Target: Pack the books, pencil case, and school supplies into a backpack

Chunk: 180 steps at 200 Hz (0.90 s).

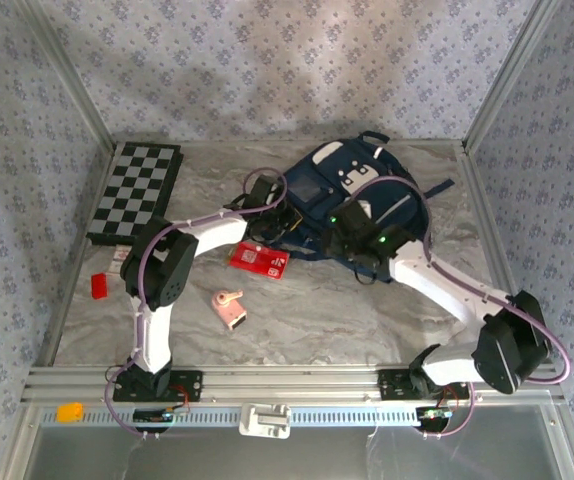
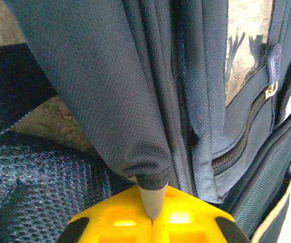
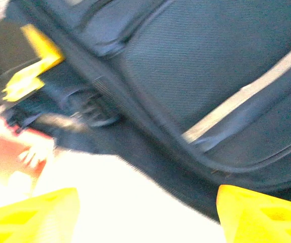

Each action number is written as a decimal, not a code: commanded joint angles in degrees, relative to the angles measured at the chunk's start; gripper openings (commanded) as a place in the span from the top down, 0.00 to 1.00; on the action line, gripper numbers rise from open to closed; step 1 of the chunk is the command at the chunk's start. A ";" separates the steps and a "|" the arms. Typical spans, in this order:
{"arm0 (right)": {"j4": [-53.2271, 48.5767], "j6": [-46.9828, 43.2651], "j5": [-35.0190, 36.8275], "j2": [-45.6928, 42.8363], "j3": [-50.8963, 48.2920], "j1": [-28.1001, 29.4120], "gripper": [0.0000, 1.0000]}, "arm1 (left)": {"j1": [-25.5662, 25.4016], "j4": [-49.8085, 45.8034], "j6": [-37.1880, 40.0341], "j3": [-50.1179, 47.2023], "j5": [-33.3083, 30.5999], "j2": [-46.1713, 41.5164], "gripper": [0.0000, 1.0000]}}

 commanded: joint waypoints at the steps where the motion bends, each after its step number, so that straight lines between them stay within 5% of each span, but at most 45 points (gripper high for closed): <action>1: -6.32 7.21 3.71 0.85 0.83 4.58 0.28 | -1.33 1.85 -1.90 1.52 2.38 -3.68 1.00; 34: 6.65 11.51 -2.99 5.57 -3.44 5.88 0.41 | -1.64 3.64 -3.61 0.27 3.56 -5.39 1.00; 73: 23.29 11.88 1.76 10.80 -6.36 8.83 0.54 | -2.57 7.17 -5.73 -2.09 5.09 -8.02 1.00; 148: 17.81 18.76 20.40 15.87 -3.84 8.97 0.60 | -3.85 10.21 -7.24 -4.42 6.37 -10.07 1.00; 180: 15.66 17.82 20.53 13.39 -4.45 8.28 0.58 | -3.90 9.08 -6.51 -3.90 6.19 -10.26 1.00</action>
